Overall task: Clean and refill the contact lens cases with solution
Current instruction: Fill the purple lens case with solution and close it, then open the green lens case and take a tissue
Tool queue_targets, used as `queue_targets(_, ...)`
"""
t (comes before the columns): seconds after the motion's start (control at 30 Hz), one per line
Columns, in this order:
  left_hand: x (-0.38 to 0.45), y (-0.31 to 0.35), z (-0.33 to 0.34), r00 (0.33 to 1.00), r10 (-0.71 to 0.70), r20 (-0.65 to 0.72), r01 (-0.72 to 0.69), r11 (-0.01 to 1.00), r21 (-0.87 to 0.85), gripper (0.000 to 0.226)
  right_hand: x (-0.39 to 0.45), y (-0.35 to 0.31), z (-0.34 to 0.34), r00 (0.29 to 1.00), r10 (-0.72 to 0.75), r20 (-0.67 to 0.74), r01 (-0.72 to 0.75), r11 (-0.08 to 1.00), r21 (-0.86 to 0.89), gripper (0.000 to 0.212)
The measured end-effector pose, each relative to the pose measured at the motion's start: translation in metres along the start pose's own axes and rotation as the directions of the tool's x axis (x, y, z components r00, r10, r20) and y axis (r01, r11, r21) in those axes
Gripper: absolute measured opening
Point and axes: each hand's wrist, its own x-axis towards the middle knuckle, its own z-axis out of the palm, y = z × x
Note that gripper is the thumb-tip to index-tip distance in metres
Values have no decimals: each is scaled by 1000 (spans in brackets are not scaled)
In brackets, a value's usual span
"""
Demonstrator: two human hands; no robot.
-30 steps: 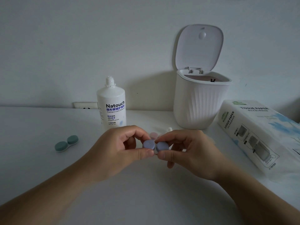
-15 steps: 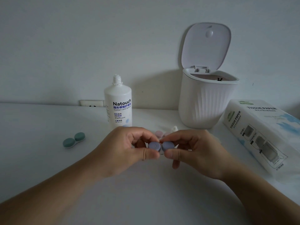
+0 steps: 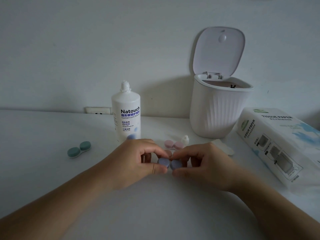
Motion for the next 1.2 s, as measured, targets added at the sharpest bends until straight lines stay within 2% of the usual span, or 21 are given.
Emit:
queue_targets(0.03,0,-1,1,1000,14,-2,-14,1000,21,32,1,2,1,1000,7,-2,-7,999,-39,25)
queue_targets(0.1,1,-4,3,1000,24,-16,-22,997,72,37,2,5,2,1000,-2,-6,1,996,-87,31)
queue_targets(0.2,1,-5,5,999,30,-12,-28,993,112,44,3,9,3,1000,-6,3,6,996,-90,23)
queue_targets(0.3,1,-10,5,1000,31,-6,-29,983,180,29,5,14,3,999,17,-51,-19,999,-49,18)
queue_targets(0.4,2,-13,4,999,25,-35,-16,971,237,17,7,18,0,992,21,-124,-23,1000,-10,35)
queue_targets(0.5,1,-12,5,998,25,-59,-7,956,293,12,8,21,-2,989,42,-140,-44,999,-12,35)
queue_targets(0.7,-4,-8,8,989,-16,-144,75,907,414,26,10,27,-2,985,109,-137,-112,994,-12,19)
queue_targets(0.83,-10,-5,-10,983,-33,-178,119,860,495,30,10,28,-1,982,126,-138,-128,992,-8,18)
queue_targets(0.93,-25,-9,-37,961,-83,-262,213,827,520,19,10,28,-1,982,127,-137,-129,992,-5,14)
queue_targets(1.07,-50,-32,-77,896,-130,-424,386,699,602,12,10,24,-1,982,115,-148,-117,993,-7,14)
queue_targets(1.2,-67,-57,-99,807,-326,-492,583,571,578,45,9,24,0,983,100,-155,-99,995,11,13)
